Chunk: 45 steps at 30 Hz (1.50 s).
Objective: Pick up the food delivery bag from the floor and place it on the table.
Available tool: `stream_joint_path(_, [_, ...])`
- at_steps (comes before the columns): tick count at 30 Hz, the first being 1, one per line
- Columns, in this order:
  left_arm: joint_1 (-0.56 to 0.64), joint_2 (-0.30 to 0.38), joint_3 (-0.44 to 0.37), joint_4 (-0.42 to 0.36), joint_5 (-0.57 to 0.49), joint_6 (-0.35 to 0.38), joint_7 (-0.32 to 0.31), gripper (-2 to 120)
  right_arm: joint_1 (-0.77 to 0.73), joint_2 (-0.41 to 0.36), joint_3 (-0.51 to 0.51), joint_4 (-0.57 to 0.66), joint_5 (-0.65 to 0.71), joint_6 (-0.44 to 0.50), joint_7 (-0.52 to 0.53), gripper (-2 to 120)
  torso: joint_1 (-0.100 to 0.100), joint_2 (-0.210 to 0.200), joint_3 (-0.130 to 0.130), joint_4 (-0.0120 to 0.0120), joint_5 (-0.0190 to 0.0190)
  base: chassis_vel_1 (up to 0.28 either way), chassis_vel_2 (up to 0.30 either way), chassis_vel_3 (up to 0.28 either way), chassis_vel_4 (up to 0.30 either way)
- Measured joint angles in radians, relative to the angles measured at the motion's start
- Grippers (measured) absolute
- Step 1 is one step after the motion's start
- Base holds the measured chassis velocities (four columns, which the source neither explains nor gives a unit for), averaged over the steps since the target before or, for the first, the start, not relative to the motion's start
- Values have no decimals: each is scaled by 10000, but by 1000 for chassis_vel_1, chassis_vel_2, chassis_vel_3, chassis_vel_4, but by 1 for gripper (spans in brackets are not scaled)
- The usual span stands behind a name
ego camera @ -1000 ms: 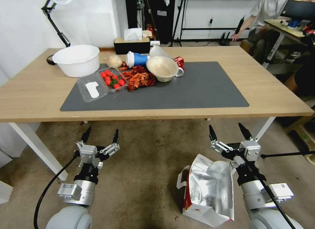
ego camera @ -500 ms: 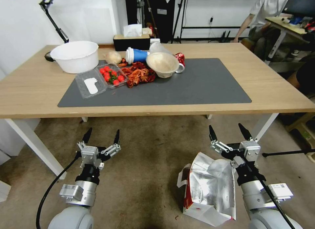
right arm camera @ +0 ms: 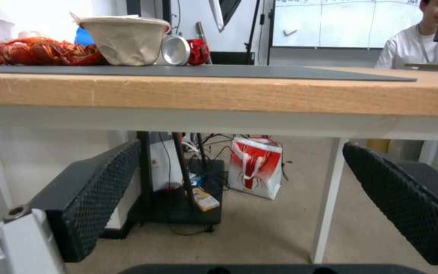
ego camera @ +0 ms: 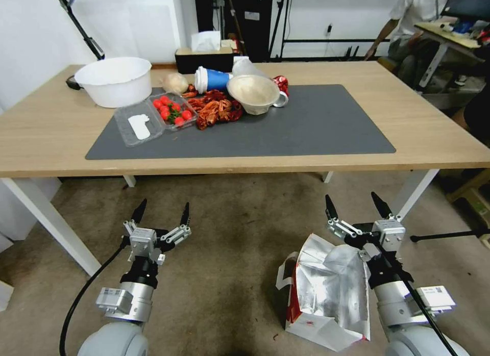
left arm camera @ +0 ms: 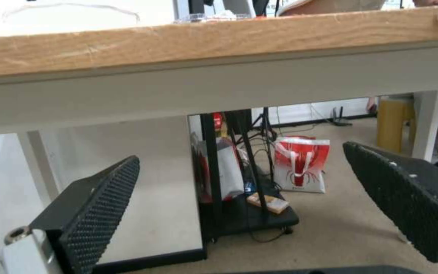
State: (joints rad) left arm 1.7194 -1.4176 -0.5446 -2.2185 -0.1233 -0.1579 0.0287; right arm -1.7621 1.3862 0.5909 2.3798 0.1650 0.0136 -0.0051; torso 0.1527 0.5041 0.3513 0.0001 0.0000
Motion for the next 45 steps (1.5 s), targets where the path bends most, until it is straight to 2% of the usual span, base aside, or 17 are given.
stream_joint_path(45, [-7,-86,10,68,30,-26,46,100,135,40,104,-111,121,77,-110,100,-614,-1790,-1174,0,0,0,0,0,0])
